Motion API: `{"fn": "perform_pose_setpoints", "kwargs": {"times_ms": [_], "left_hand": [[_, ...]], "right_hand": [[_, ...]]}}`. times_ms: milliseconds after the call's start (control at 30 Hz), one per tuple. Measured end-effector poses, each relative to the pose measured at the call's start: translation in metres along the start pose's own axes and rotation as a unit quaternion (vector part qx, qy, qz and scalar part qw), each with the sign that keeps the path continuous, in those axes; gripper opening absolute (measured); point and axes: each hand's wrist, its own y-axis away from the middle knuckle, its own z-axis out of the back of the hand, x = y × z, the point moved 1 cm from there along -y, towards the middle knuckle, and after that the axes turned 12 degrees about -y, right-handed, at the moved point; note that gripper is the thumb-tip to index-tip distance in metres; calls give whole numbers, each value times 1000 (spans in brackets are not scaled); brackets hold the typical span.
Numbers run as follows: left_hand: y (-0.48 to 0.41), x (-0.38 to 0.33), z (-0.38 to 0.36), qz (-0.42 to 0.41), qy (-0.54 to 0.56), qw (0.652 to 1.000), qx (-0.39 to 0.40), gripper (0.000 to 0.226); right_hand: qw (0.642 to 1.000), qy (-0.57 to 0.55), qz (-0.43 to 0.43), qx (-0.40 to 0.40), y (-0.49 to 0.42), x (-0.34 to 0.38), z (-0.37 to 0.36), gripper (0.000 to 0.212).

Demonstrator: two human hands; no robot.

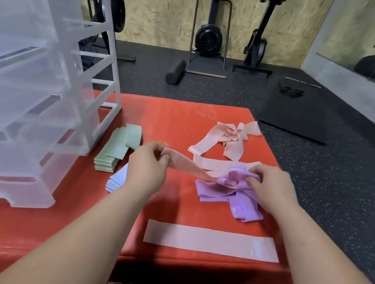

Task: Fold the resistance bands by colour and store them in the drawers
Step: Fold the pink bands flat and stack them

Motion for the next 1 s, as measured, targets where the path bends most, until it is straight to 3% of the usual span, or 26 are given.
{"fn": "perform_pose_setpoints", "kwargs": {"times_ms": [67,200,467,533,667,800,867,1000], "left_hand": [[-6,2,2,10,-12,1000,-24,7],[-14,5,5,35,-3,998,-54,8],[-12,3,13,75,28,992,-97,9],[-10,2,13,79,38,992,-90,10],[-3,-3,13,40,70,996,-48,13],[7,-15,15,-26,104,994,-20,16],[10,-21,16,-51,134,990,-6,15],[17,-33,19,-90,183,979,12,14]], "right_hand": [[989,-135,-22,-59,-9,3,12,15],[898,-389,-131,-156,-16,0,31,15],[796,-479,-224,-296,-8,-22,43,14],[781,-499,-246,-283,-6,-24,43,15],[866,-436,-205,-131,4,-20,38,16],[896,-436,-76,-13,15,14,43,17],[885,-466,-20,19,19,38,47,19],[850,-522,9,78,28,68,45,20]]}}
